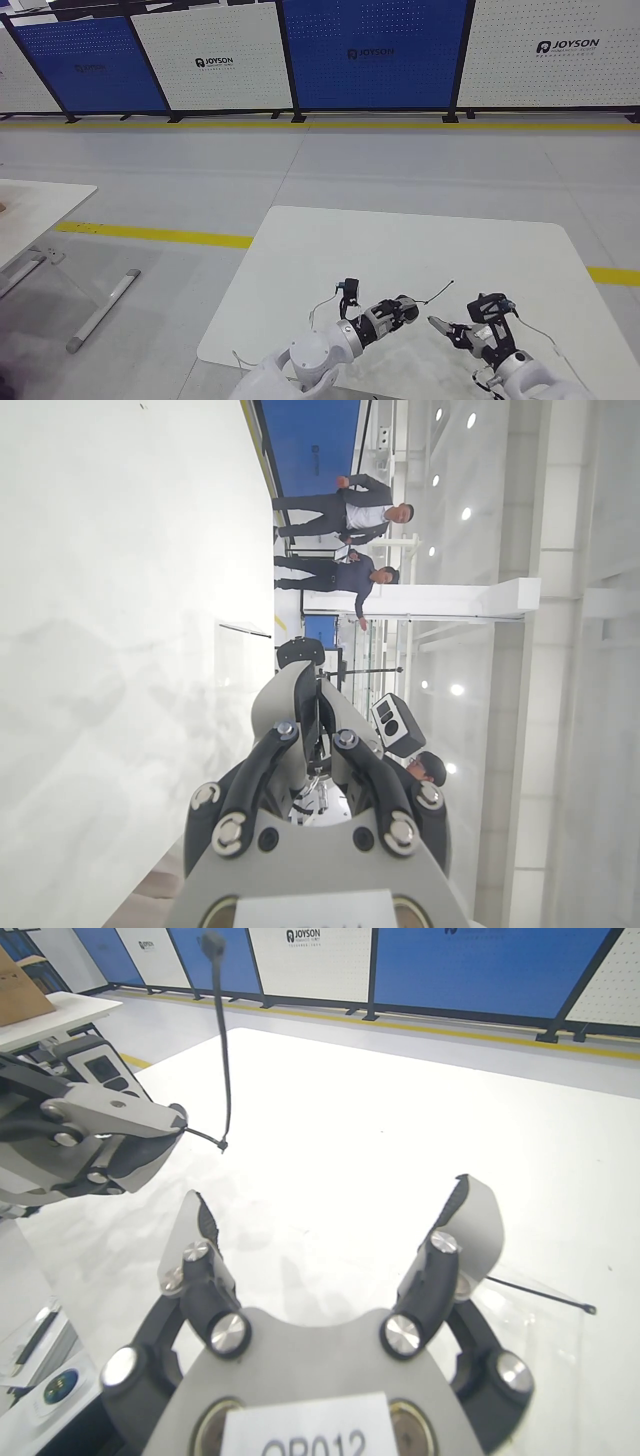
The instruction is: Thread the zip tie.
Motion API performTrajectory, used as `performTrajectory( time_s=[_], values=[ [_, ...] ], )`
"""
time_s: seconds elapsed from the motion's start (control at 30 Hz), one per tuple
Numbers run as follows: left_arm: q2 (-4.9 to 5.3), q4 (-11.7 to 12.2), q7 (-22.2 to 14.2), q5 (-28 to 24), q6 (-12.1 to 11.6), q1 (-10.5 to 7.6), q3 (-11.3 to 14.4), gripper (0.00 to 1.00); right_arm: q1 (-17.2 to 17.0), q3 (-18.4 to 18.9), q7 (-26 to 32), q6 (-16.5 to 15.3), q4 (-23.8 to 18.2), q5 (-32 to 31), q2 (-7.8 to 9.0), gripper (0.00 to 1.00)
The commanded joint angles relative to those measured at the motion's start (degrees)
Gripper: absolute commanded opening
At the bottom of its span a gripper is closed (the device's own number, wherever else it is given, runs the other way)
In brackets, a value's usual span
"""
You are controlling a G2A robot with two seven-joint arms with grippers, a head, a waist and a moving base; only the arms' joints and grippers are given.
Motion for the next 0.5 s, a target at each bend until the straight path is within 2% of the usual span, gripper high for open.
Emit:
performTrajectory(
  time_s=[0.0, 0.07, 0.37, 0.47],
  values=[
    [-0.01, -0.1, -0.8, -1.2, 0.7, 0.02, 0.1, 0.0, 0.4, -0.5, -0.8, -0.5, 0.4, -2.4, 0.02, 1.0],
    [0.03, -0.2, -1.6, -2.5, 1.5, 0.02, -0.1, 0.0, 0.5, -1.0, -2.6, -0.9, 0.8, -5.0, 0.03, 1.0],
    [0.04, -0.3, -0.8, -2.3, 1.3, 0.03, -0.3, 0.0, 0.5, -1.2, -3.1, -1.0, 1.1, -5.5, 0.0, 1.0],
    [0.02, -0.4, -0.5, -2.3, 1.3, 0.12, -0.2, 0.0, 0.7, -1.9, -3.4, 0.0, 1.5, -7.9, -0.06, 1.0]
  ],
)
